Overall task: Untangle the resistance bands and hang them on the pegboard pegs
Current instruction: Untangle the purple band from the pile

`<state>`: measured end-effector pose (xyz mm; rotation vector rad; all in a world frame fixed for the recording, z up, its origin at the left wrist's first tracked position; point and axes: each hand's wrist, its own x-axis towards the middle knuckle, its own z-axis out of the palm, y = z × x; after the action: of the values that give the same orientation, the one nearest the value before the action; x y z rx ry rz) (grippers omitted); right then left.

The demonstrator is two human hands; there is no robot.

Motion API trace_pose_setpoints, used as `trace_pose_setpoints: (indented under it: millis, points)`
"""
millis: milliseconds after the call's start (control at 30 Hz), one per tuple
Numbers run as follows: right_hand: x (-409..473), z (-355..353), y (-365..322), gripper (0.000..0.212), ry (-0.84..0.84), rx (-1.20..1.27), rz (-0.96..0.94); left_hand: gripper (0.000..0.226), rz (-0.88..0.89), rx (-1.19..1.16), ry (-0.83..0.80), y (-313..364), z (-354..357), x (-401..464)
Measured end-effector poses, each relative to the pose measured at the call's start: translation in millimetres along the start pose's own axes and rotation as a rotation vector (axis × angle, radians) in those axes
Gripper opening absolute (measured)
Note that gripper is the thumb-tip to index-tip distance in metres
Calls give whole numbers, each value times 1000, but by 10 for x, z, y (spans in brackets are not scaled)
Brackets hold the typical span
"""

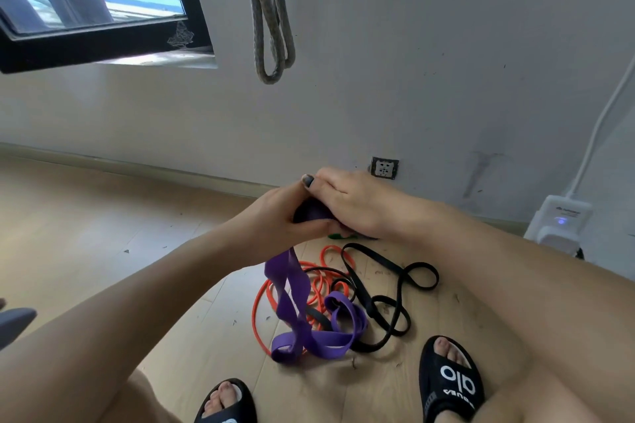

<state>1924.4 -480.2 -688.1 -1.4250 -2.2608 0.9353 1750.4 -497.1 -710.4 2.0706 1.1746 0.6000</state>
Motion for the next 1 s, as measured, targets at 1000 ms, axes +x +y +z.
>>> trace_pose_setpoints:
  millis: [1000]
  points:
    - [34,-510,442,29,264,97,-24,18,-241,-732,-168,25,-90,-25]
